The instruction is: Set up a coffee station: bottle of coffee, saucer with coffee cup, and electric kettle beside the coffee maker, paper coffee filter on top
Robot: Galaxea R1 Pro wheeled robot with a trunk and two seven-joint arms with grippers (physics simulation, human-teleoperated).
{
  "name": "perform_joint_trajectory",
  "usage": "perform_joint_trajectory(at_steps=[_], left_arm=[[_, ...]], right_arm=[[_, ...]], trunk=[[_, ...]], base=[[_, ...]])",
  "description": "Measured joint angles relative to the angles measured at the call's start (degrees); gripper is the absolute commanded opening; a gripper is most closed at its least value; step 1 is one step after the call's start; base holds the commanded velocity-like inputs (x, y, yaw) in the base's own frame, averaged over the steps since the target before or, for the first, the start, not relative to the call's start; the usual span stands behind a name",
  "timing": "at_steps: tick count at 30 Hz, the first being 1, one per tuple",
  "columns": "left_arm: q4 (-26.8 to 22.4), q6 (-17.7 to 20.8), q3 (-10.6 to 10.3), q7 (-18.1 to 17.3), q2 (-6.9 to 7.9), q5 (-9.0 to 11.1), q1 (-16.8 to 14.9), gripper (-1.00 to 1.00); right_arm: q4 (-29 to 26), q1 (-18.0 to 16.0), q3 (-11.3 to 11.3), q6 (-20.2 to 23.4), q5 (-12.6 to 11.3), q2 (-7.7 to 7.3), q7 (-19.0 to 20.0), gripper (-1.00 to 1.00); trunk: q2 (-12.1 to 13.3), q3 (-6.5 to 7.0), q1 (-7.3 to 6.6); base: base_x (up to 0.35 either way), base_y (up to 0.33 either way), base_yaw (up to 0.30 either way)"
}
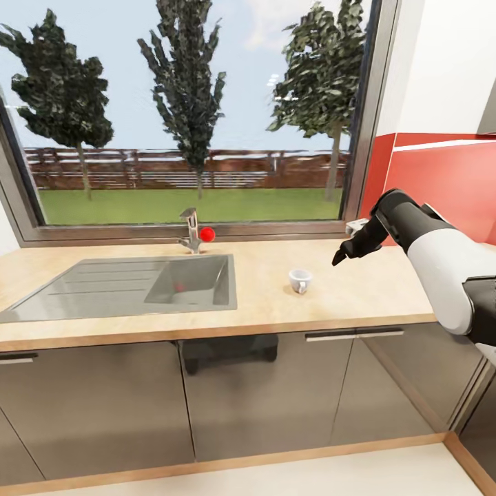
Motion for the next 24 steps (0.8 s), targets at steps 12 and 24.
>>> perform_joint_trajectory(at_steps=[12, 24], left_arm=[[0.01, 0.0, -0.01, 0.0, 0.0, 0.0, 0.05, 1.0], [0.0, 0.0, 0.0, 0.0, 0.0, 0.0, 0.02, 1.0]], right_arm=[[1.66, -0.43, -4.61, 0.42, -0.15, 7.6, -19.0, 1.0], [13.25, -8.1, -22.52, 1.29, -0.68, 9.03, -32.65, 1.0]], trunk=[[0.0, 0.0, 0.0], [0.0, 0.0, 0.0]], base=[[0.003, 0.0, 0.0], [0.002, 0.0, 0.0]])
